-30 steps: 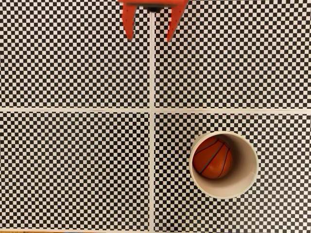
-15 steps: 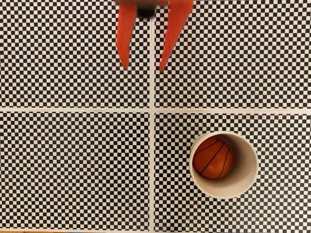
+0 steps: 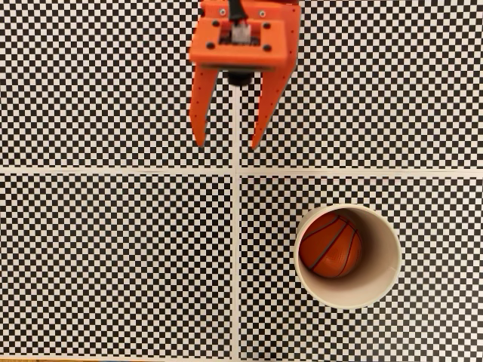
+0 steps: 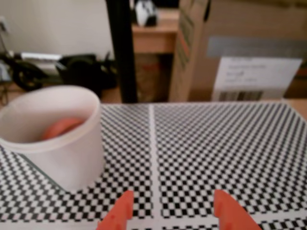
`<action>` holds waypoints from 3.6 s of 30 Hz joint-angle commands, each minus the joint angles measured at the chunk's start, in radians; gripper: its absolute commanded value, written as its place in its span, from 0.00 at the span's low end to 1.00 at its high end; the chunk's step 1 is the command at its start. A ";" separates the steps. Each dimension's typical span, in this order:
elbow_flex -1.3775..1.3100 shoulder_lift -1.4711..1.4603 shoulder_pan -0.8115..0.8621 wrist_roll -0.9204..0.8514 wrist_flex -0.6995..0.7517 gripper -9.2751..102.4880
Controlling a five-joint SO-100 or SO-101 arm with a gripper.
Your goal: Grasp basketball and place into cup.
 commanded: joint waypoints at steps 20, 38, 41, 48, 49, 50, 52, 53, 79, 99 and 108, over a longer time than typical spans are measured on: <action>0.055 0.014 -0.060 0.049 0.515 0.25; 0.055 0.014 0.017 0.052 0.788 0.08; 0.055 0.014 -0.018 0.063 0.790 0.08; 0.055 0.015 -0.015 0.078 0.793 0.08; 0.055 0.015 -0.018 0.078 0.793 0.08; 0.055 0.015 -0.025 0.078 0.793 0.08; 0.055 0.015 -0.026 0.077 0.793 0.08; 0.055 0.015 -0.026 0.077 0.793 0.08; 0.055 0.015 -0.026 0.077 0.793 0.08; 0.055 0.015 -0.026 0.077 0.793 0.08; 0.055 0.015 -0.026 0.077 0.793 0.08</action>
